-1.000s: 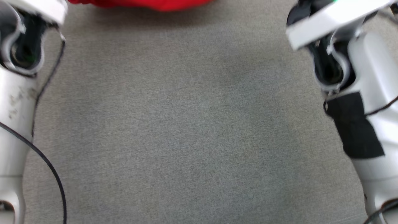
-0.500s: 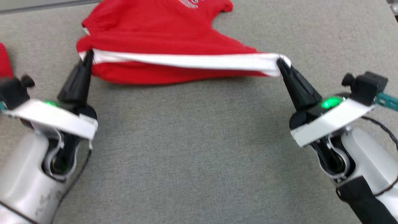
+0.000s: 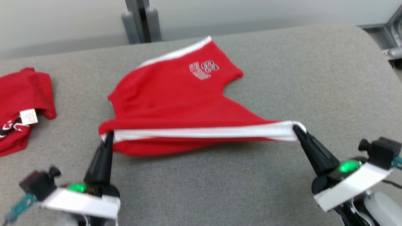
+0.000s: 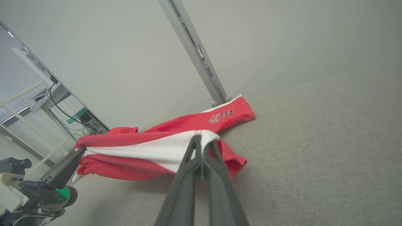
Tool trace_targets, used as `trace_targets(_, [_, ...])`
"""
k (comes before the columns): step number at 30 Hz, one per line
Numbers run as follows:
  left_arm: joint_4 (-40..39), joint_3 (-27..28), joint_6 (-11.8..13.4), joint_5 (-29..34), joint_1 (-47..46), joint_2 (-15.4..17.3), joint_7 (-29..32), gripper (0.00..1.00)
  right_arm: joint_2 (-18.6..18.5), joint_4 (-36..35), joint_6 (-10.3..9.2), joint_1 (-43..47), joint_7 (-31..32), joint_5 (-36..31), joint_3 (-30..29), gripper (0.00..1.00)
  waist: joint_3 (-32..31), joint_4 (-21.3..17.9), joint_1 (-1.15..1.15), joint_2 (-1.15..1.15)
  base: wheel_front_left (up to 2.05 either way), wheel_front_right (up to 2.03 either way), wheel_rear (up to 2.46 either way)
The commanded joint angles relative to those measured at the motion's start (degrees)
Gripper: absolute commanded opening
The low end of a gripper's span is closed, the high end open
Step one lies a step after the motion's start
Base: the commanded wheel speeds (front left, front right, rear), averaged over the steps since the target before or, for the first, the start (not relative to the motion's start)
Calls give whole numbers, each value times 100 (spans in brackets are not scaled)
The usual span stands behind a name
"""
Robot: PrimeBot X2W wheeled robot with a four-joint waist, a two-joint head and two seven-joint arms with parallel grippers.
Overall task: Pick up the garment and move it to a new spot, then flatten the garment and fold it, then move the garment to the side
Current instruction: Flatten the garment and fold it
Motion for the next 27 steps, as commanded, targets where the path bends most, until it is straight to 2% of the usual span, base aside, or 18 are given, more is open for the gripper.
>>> trace_targets(1, [-82,100,-6,115,215,-16,-27,0,-50,-70,1,177,40,-25,-72,0,-248,-2,0,0,0,0,0])
trace_targets(7, [-697,336,-6,376,1314,-428,-29,0,-36,-659,1,1047,304,-138,-460,0,-591,0,0,0,0,0,0])
trace_targets(15, [-1414,539,-6,481,2259,-553,-29,0,89,-1429,1,1807,928,-425,-962,0,-655,-34,0,0,0,0,0])
trace_targets(22, [-1448,371,-6,409,2287,-537,-28,0,302,-1531,1,1900,1305,-512,-1172,0,-652,39,0,0,0,0,0])
trace_targets(27, [-1262,46,-6,322,2005,-544,80,0,461,-1267,2,1745,1482,-545,-1238,0,-685,168,0,0,0,0,0])
